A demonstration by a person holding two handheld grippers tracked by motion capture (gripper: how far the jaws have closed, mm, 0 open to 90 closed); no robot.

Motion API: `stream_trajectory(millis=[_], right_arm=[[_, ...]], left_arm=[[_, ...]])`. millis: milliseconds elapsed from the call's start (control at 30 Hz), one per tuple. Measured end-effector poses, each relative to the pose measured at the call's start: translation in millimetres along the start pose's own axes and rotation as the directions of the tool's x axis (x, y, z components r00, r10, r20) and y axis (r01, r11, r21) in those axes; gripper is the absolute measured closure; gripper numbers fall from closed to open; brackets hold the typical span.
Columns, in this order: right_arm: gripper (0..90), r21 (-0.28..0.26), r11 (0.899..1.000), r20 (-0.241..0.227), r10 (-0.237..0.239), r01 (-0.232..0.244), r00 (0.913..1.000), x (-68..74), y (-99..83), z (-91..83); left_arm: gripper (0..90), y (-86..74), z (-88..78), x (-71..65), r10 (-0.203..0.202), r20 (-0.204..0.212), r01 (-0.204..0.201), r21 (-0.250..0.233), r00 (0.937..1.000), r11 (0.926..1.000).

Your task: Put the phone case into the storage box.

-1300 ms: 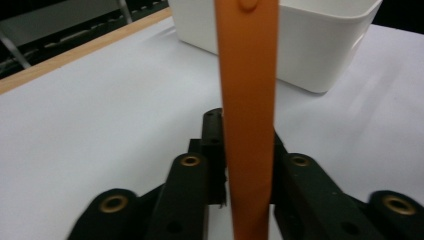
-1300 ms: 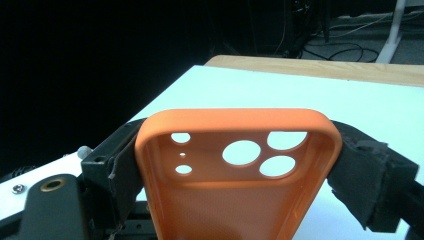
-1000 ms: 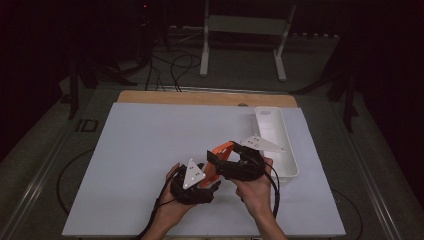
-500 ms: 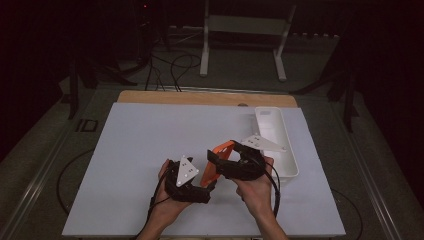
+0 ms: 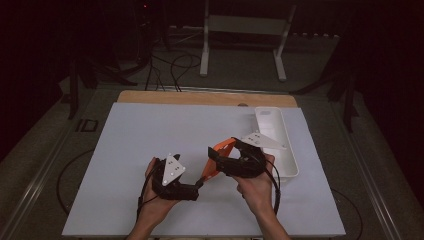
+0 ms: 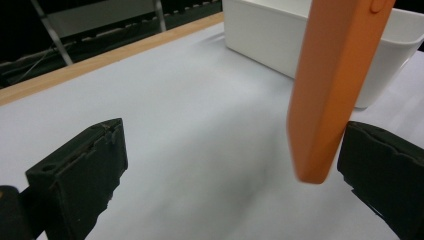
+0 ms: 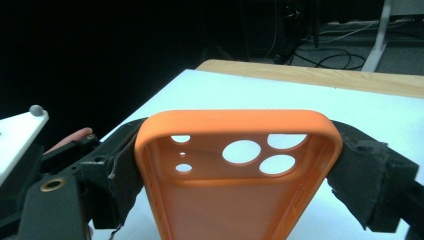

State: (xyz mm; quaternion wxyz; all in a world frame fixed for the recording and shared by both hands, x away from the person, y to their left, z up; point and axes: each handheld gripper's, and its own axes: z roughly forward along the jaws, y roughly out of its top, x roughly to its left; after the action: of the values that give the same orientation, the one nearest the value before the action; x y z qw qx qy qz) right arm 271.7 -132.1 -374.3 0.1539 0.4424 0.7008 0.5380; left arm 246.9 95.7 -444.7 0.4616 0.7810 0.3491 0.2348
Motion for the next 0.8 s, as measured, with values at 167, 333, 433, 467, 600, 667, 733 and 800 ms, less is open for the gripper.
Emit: stream_trajectory(millis=[167,333,433,467,600,667,733,800], right_arm=[[15.9,-0.003,1.000,0.006,-0.006,0.006,1.0000,-0.3,3.9,-0.1],[15.9,-0.007,1.000,0.022,-0.011,0.012,0.9997,-3.3,8.4,-0.3],[15.9,-0.006,1.000,0.028,-0.014,0.014,0.9995,-4.0,10.1,-0.2],[15.9,-0.006,1.000,0.028,-0.014,0.014,0.9995,-4.0,10.1,-0.2],[15.9,-0.005,1.000,0.040,-0.023,0.024,0.9989,-5.1,12.7,0.1],[15.9,-0.009,1.000,0.042,-0.029,0.030,0.9987,-5.7,14.2,0.1],[16.0,-0.006,0.999,0.049,-0.036,0.036,0.9982,-6.5,16.1,0.0],[15.9,-0.007,0.999,0.053,-0.037,0.038,0.9979,-7.2,17.3,0.1]], left_arm=[[0.7,-2.5,-6.0,8.2,-0.019,-0.015,0.018,-0.009,0.9997,0.9998],[0.7,-6.0,-11.7,15.0,-0.030,-0.028,0.029,-0.016,0.9992,0.9994],[0.7,-8.9,-14.2,19.0,-0.036,-0.038,0.036,-0.014,0.9986,0.9993],[0.7,-9.9,-15.2,20.7,-0.037,-0.036,0.036,-0.014,0.9987,0.9993],[0.7,-13.9,-18.9,26.0,-0.044,-0.047,0.043,-0.013,0.9979,0.9990],[0.7,-15.9,-20.9,28.6,-0.046,-0.052,0.046,-0.012,0.9976,0.9989],[0.7,-18.2,-23.1,30.9,-0.052,-0.056,0.052,-0.014,0.9971,0.9986],[0.7,-20.5,-25.5,33.5,-0.052,-0.058,0.051,-0.019,0.9970,0.9985]])
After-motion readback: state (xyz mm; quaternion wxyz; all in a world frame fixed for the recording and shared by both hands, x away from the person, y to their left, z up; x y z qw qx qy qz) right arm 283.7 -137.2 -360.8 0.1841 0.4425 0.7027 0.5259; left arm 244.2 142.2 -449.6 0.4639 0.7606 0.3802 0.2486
